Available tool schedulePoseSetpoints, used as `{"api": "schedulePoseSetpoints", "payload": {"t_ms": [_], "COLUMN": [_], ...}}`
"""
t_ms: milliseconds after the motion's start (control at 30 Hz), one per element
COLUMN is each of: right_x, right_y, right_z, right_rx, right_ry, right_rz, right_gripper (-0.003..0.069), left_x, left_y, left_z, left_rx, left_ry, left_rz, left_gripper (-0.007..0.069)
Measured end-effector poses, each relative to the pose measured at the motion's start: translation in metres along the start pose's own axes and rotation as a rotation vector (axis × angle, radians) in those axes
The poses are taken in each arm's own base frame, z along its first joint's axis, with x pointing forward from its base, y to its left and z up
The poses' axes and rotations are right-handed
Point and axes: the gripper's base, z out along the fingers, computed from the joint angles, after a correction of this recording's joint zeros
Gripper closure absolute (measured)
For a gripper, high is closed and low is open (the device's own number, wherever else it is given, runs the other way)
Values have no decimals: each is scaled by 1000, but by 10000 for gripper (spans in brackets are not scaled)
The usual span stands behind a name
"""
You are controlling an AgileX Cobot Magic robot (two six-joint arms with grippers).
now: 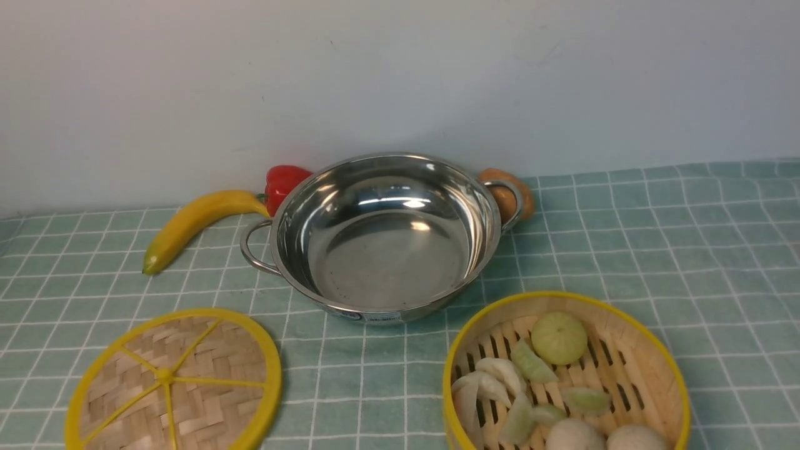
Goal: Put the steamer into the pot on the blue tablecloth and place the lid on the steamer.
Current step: 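Reach for and grasp the rim of the bamboo steamer holding the buns with the right gripper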
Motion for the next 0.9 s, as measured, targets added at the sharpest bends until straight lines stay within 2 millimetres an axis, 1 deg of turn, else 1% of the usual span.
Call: {"api": "schedulePoseSetpoints", "payload": {"t_ms": [67, 100, 133, 167, 200, 233, 267, 367, 400, 433, 467, 533, 600, 700, 767, 800, 833, 867, 900], "right_x": [6, 12, 18, 21, 35, 45, 55, 79, 87, 89, 98, 109, 123, 138, 149, 157, 158, 166, 167], "right_y": [-2, -5, -8, -9, -15, -19, -22, -33, -38, -39, -45, -54, -65, -72, -70, -65, -64, -55, -54], "right_z": [26, 38, 56, 61, 82, 94, 104, 128, 137, 139, 148, 159, 173, 187, 192, 195, 195, 196, 196], "right_rx": [28, 43, 57, 59, 65, 60, 50, 27, 31, 33, 50, 81, 118, 137, 127, 112, 111, 92, 91], "right_ry": [207, 313, 456, 502, 674, 767, 850, 1019, 1065, 1072, 1117, 1153, 1183, 1211, 1246, 1266, 1271, 1295, 1296], "right_rz": [-8, -8, -15, -19, -22, -21, -19, -23, -22, -21, -19, -21, -35, -53, -89, -116, -124, -162, -169], "right_gripper": [419, 419, 419, 419, 419, 419, 419, 419, 419, 419, 419, 419, 419, 419, 419, 419, 419, 419, 419], "left_x": [1, 2, 7, 8, 17, 21, 29, 47, 54, 55, 64, 75, 88, 100, 106, 108, 108, 109, 110], "left_y": [3, 3, 6, 6, 8, 8, 8, 3, 1, 1, -1, -3, -2, 3, 7, 10, 10, 13, 13], "left_z": [12, 18, 28, 29, 40, 47, 55, 72, 77, 79, 88, 100, 114, 130, 139, 144, 145, 149, 150], "left_rx": [-74, -101, -155, -168, -205, -214, -204, -133, -83, -78, -30, 32, 57, 49, 38, 25, 24, 10, 8], "left_ry": [128, 181, 303, 333, 483, 567, 686, 929, 1024, 1031, 1127, 1236, 1330, 1405, 1436, 1451, 1454, 1463, 1463], "left_rz": [-1, 0, 6, 3, 26, 44, 89, 136, 152, 164, 160, 160, 157, 179, 204, 228, 232, 252, 258], "left_gripper": [382, 382, 382, 382, 382, 382, 382, 382, 382, 382, 382, 382, 382, 382, 382, 382, 382, 382, 382]}}
